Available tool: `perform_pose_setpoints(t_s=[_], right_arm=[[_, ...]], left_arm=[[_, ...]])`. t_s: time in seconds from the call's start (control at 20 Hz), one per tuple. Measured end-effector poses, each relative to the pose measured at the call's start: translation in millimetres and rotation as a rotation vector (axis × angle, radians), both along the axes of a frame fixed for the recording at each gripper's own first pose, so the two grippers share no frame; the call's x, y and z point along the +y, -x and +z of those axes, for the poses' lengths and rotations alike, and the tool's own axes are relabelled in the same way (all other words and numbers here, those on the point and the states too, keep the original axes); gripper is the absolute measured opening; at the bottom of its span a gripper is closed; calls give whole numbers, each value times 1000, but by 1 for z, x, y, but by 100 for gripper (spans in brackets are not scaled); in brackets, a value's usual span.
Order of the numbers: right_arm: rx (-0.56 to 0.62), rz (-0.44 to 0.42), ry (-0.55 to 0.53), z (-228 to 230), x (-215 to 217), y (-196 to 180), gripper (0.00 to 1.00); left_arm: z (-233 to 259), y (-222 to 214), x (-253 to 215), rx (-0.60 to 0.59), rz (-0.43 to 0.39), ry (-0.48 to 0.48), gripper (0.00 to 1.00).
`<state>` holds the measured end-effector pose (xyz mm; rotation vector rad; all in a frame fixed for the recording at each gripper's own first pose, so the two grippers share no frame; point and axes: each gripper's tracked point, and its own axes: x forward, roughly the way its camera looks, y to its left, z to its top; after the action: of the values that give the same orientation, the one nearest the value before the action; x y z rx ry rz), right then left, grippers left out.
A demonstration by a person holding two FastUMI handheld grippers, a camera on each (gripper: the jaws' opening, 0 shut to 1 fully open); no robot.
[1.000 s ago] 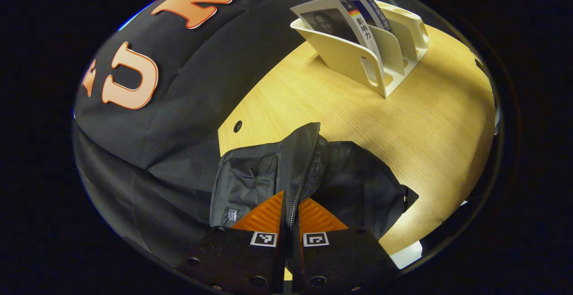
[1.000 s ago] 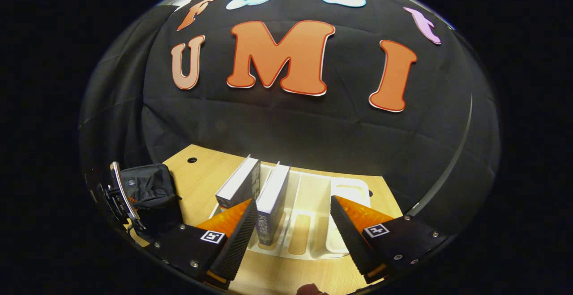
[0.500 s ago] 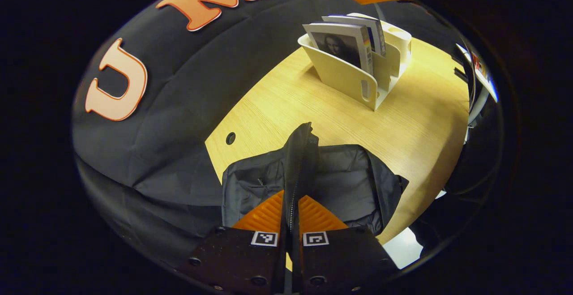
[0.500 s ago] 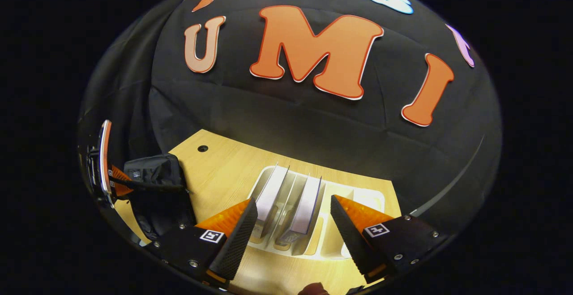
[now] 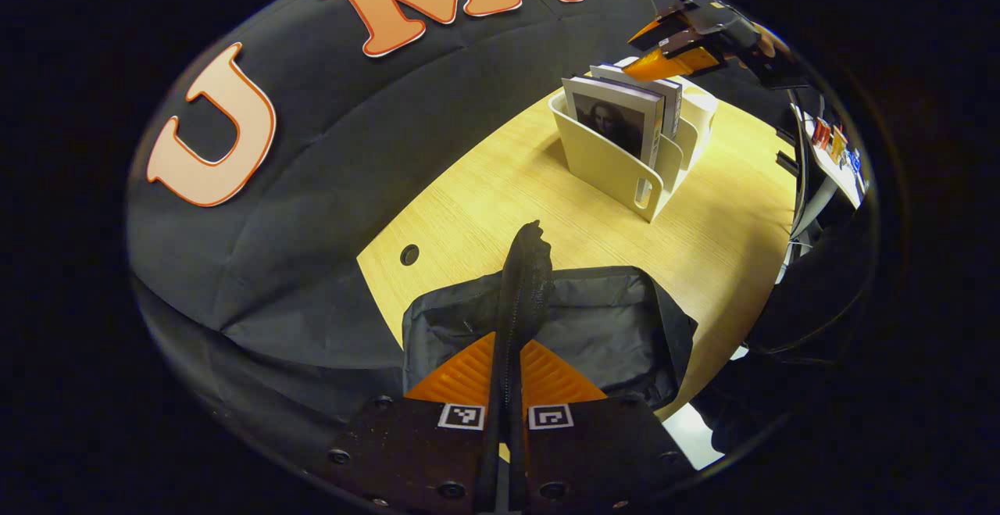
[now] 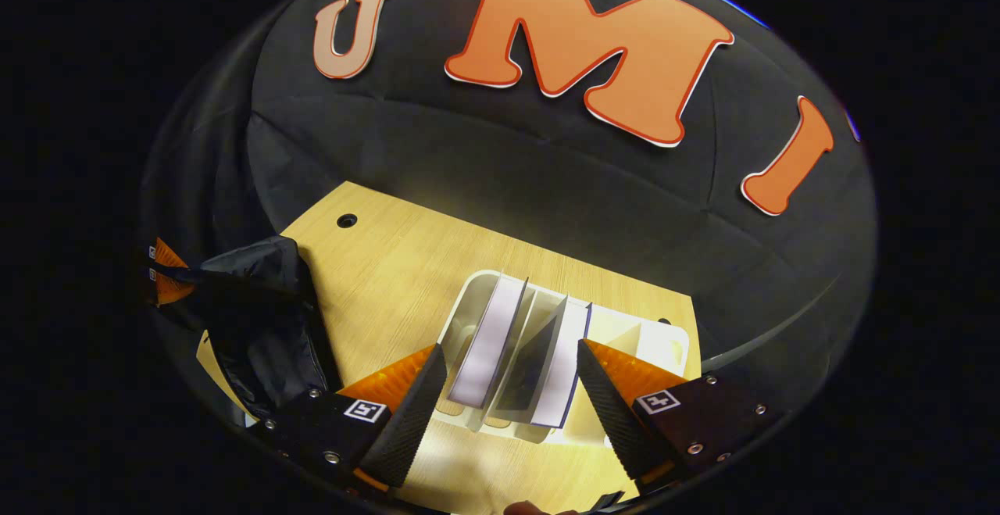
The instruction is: Open the schoolbag, grab two books from the bookshelf and put them into the schoolbag.
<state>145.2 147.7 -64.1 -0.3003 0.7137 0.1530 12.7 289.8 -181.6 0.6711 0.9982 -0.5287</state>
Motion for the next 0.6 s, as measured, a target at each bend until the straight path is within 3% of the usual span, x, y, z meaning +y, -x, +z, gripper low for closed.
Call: perform_pose_setpoints(t_s=[0.15,0.5,0.6], right_arm=[[77,-33,-52,-7,13,-13,100],[255,-109,-53,-46,15,-39,99],[305,-131,-52,-58,13,-42,90]], left_arm=[[6,-6,4,-13,-16,6,6],[8,-10,3,-25,-41,2,6],[8,-8,5,-27,-28,9,6]])
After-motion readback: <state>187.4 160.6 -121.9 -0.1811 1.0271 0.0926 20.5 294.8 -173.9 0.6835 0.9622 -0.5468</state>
